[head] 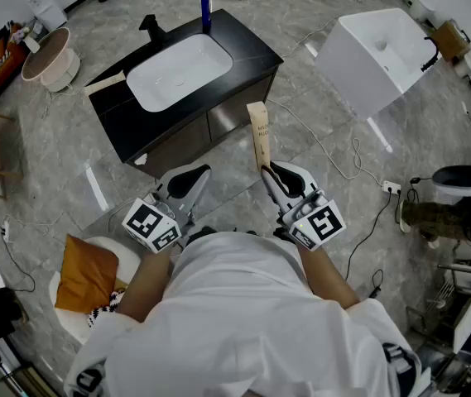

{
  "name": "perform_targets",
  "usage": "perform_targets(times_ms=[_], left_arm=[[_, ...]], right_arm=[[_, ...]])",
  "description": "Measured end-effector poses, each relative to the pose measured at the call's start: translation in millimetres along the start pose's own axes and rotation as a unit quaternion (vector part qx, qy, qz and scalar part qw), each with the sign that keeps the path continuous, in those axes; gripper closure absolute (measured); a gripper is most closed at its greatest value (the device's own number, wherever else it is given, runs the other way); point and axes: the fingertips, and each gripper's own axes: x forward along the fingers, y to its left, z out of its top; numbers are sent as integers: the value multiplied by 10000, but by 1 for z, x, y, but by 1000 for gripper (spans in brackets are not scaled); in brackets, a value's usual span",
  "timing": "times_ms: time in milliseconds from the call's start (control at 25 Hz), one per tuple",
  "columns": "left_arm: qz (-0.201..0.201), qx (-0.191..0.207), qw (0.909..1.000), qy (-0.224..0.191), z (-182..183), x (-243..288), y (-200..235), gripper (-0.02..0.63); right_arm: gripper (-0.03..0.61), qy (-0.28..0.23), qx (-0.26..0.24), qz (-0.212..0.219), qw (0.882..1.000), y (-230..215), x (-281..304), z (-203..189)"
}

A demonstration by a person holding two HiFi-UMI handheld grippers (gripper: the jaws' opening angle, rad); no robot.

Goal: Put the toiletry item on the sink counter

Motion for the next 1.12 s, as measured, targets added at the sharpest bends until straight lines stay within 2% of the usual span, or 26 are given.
perform_targets(times_ms=[280,480,640,880,1120], left_arm=[[529,65,9983,-238,-10,21,-26,597],[592,459,9972,1,-19,35,-50,597],[802,339,9961,108,-30,32,-56,597],[609,188,9976,254,-43,50,-84,597],[442,241,9986,174,-35,63,-110,597]], right_arm=[[535,-208,-63,-84,9997,-32,-48,2],[535,-114,235,-323,9991,-46,-77,-18],[535,-120,353,-460,9982,-50,-92,-24],[535,-189,428,-390,9981,-60,-121,-27],[535,-357,571,-302,9973,-70,-146,-29]])
